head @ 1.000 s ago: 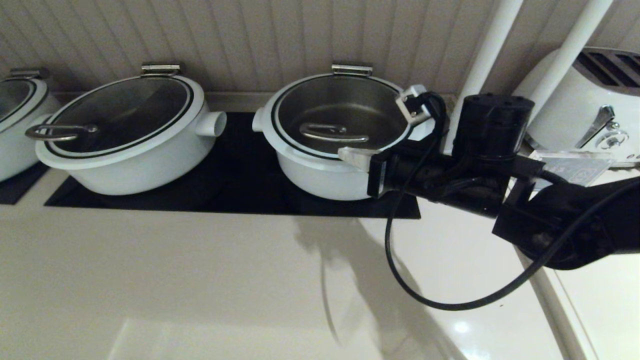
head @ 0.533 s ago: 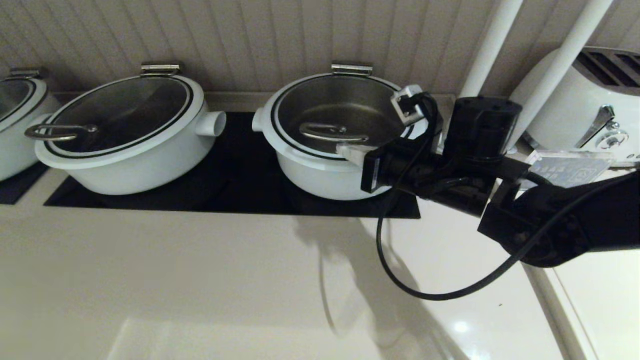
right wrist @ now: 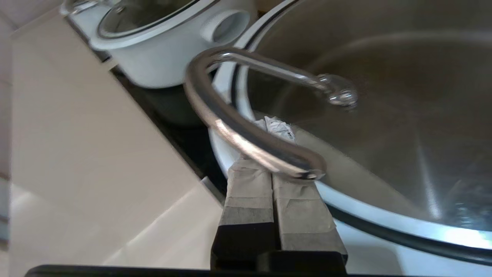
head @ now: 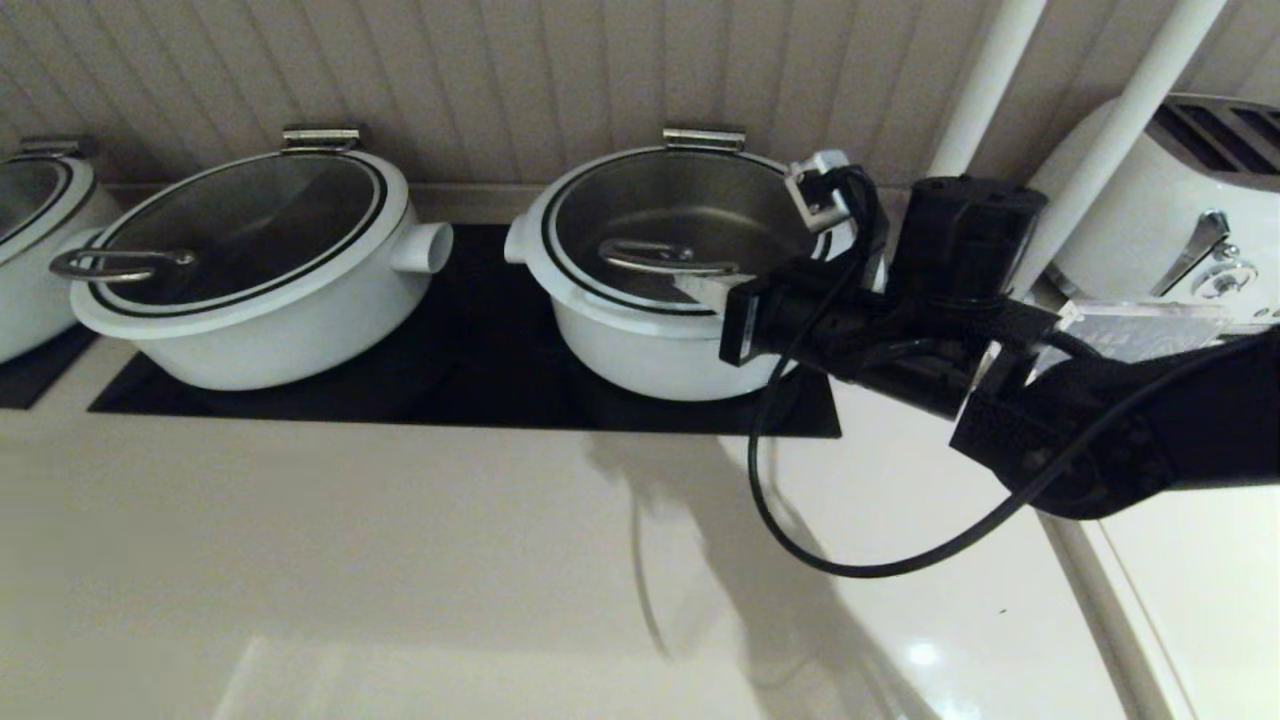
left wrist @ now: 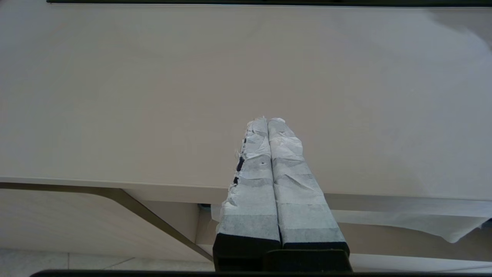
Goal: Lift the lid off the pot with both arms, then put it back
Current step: Open the food pot lid a small opening with the right arm
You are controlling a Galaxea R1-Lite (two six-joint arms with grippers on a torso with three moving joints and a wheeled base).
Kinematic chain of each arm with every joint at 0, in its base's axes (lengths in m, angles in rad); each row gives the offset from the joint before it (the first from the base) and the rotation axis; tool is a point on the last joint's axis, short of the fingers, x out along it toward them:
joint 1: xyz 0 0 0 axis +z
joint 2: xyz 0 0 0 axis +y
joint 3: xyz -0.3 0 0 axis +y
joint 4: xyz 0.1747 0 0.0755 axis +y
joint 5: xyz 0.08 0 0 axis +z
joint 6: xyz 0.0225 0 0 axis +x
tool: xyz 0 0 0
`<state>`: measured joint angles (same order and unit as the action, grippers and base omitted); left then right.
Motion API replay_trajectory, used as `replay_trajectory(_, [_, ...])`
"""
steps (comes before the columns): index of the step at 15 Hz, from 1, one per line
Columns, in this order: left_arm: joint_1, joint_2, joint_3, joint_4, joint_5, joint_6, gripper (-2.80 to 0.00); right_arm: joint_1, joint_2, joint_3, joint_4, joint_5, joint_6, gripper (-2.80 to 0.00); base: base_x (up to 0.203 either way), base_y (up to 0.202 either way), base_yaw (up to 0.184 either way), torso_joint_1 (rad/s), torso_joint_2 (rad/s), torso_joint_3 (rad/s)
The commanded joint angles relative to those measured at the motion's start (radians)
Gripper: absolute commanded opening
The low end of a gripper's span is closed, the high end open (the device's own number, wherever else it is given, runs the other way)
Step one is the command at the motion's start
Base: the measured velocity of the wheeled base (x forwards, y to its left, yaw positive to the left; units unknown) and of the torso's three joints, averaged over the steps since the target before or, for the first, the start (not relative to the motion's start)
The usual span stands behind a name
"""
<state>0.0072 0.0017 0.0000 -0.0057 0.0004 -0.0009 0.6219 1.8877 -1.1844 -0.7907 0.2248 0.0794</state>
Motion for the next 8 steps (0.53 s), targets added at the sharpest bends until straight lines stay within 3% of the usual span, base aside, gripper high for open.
replay_trajectory(1, [0.000, 0.000, 0.000, 0.000, 0.000, -0.001, -2.80, -0.001, 0.005, -0.015, -0.007, -0.018, 0.000, -2.80, 0.000, 0.000, 0.000, 0.000, 0.00, 0.000])
replay_trajectory(8, [0.000, 0.000, 0.000, 0.000, 0.000, -0.001, -2.80, -0.001, -0.002, -0.038, -0.006, -0.036, -0.001, -2.80, 0.000, 0.000, 0.000, 0.000, 0.00, 0.000])
